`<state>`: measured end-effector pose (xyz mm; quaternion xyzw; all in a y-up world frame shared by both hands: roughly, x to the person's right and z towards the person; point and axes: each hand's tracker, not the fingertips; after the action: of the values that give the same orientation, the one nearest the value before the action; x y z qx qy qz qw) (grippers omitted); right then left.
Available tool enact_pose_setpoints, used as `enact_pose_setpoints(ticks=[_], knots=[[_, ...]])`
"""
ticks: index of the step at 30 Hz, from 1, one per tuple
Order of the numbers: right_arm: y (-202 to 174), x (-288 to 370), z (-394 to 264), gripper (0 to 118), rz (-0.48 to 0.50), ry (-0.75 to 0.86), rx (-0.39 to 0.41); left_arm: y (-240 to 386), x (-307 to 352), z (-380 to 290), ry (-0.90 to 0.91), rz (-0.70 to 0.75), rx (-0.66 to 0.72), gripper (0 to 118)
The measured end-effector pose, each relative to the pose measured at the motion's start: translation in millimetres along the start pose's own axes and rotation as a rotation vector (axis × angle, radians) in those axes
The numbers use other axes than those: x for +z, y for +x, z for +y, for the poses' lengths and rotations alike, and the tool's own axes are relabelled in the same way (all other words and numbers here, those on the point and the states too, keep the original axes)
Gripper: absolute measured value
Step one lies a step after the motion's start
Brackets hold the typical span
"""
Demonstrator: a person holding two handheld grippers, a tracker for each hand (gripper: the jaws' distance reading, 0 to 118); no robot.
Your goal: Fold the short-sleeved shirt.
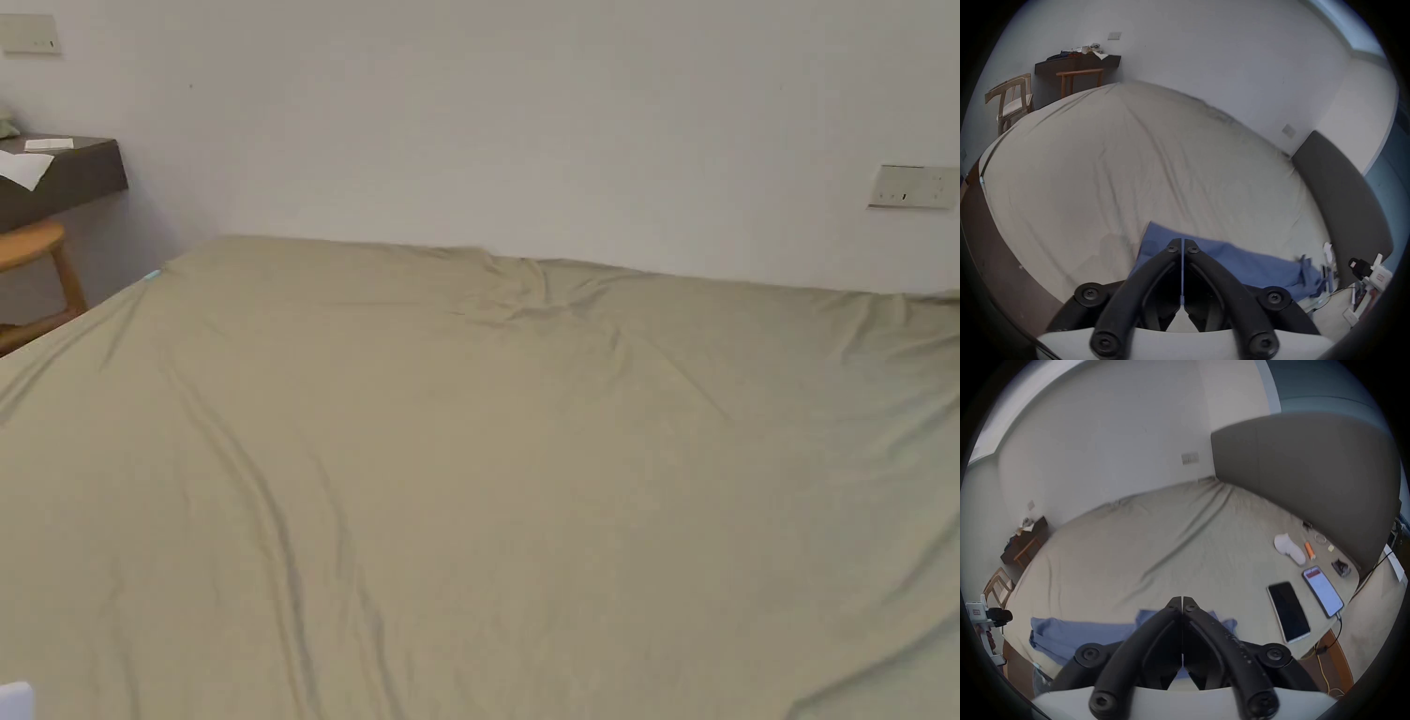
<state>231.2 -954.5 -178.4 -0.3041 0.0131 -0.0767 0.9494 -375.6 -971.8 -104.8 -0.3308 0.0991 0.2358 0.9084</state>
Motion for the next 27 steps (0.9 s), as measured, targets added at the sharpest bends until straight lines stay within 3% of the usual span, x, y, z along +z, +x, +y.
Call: enact_pose_setpoints(ticks=[4,9,10,11,12,13,14,17,21,22,25,27], knots=[[-13,11,3,2,0.067,0.026,-0.001,-10,2,5,-0.017,-0.114,0.061,0],[-21,14,-2,2,0.104,-0.008,-0.02,-29,-19,3,-0.068,-0.065,0.051,1],[-21,13,-4,2,0.096,-0.015,-0.023,-38,-24,3,-0.068,-0.068,0.063,12],[-22,12,-4,2,0.084,-0.025,-0.025,-46,-30,2,-0.068,-0.071,0.086,37],[-22,11,-5,2,0.07,-0.04,-0.026,-54,-37,2,-0.081,-0.101,0.114,81],[-23,10,-5,2,0.061,-0.057,-0.03,-63,-46,2,-0.113,-0.141,0.139,108],[-23,9,-5,2,0.063,-0.072,-0.041,-70,-58,2,-0.161,-0.167,0.168,118],[-27,8,-3,2,0.099,-0.092,-0.055,-85,-84,-2,-0.228,-0.246,0.216,113],[-41,9,2,2,0.139,-0.094,-0.023,-100,-123,-13,-0.36,-0.164,0.16,111],[-44,8,4,2,0.146,-0.098,-0.02,-101,-132,-18,-0.401,-0.174,0.156,116],[-55,7,8,2,0.162,-0.104,-0.005,-91,-128,-22,-0.324,-0.364,0.066,117],[-62,5,11,2,0.176,-0.111,0.012,-82,-141,-30,-0.388,-0.47,0.148,117]])
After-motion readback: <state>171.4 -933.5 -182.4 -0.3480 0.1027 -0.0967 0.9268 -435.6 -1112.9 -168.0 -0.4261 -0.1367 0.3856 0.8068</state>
